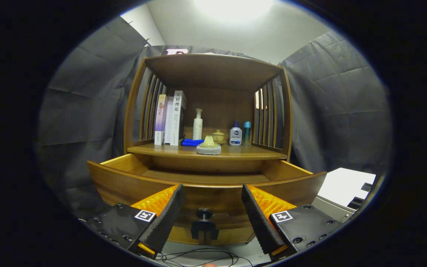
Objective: Pull open the drawer, take out the items inside it, and place them on the countertop above the cabinet.
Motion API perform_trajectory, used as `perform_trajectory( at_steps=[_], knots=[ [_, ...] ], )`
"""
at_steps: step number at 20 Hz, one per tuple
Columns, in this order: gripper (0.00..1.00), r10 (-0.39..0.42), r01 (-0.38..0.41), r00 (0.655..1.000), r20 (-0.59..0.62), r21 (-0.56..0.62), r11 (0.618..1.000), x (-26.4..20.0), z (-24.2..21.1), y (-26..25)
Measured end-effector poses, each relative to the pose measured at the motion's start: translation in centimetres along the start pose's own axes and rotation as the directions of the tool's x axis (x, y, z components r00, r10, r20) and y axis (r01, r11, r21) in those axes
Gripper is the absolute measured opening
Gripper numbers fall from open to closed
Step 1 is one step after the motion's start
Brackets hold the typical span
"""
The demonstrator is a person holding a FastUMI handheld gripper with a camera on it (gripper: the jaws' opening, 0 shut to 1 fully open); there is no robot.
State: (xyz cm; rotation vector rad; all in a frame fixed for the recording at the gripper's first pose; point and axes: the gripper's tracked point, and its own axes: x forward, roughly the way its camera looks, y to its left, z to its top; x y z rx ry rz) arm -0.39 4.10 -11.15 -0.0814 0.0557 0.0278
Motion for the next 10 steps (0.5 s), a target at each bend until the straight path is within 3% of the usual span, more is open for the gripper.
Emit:
perform_trajectory(
  at_steps=[10],
  knots=[
    [0.98,0.053,-0.054,0.996,-0.075,-0.023,0.998,0.8,-5.8,1.3]
  ],
)
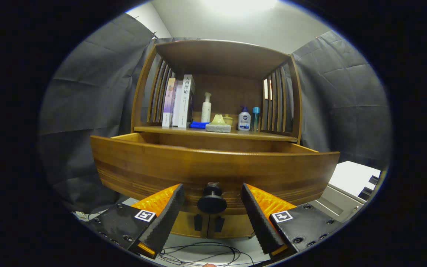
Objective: Pull open the drawer, take out the items inside it, and place them on the countertop above the cabinet.
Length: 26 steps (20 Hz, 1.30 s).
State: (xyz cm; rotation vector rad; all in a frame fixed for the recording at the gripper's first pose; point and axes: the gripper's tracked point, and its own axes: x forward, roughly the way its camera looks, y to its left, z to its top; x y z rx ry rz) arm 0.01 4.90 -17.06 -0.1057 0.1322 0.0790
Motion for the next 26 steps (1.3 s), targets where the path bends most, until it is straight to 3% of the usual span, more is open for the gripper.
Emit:
perform_trajectory(
  at_steps=[26],
  knots=[
    [0.97,-0.007,0.006,1.000,-0.020,-0.009,1.000,5.4,1.1,-1.6]
  ],
)
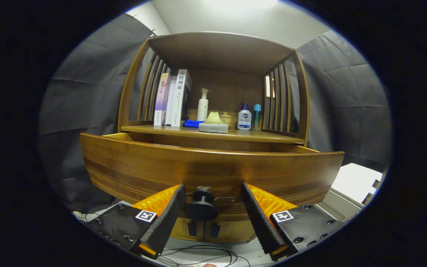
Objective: Pull open the drawer, take out the items inside it, and place them on the countertop above the cabinet.
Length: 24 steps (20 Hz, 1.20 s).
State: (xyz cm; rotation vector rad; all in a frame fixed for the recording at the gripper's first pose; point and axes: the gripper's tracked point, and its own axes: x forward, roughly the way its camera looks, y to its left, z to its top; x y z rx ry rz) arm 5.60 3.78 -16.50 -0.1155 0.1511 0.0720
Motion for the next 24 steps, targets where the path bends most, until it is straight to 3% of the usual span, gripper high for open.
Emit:
perform_trajectory(
  at_steps=[24],
  knots=[
    [0.97,0.021,-0.021,1.000,0.000,0.021,1.000,6.7,1.2,-0.3]
  ],
)
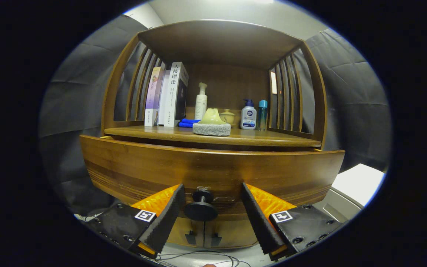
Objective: Pull open the drawer, take out the items inside it, and place them on the countertop above the cabinet.
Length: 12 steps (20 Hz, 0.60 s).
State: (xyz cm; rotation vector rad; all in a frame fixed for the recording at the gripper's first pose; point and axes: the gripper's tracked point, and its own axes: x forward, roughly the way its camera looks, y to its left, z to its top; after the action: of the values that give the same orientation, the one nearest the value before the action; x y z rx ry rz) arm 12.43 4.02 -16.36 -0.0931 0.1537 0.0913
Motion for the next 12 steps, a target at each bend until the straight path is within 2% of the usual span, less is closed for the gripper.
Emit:
perform_trajectory(
  at_steps=[12],
  knots=[
    [0.97,0.021,-0.021,1.000,0.012,0.022,1.000,3.5,0.4,-0.4]
  ],
)
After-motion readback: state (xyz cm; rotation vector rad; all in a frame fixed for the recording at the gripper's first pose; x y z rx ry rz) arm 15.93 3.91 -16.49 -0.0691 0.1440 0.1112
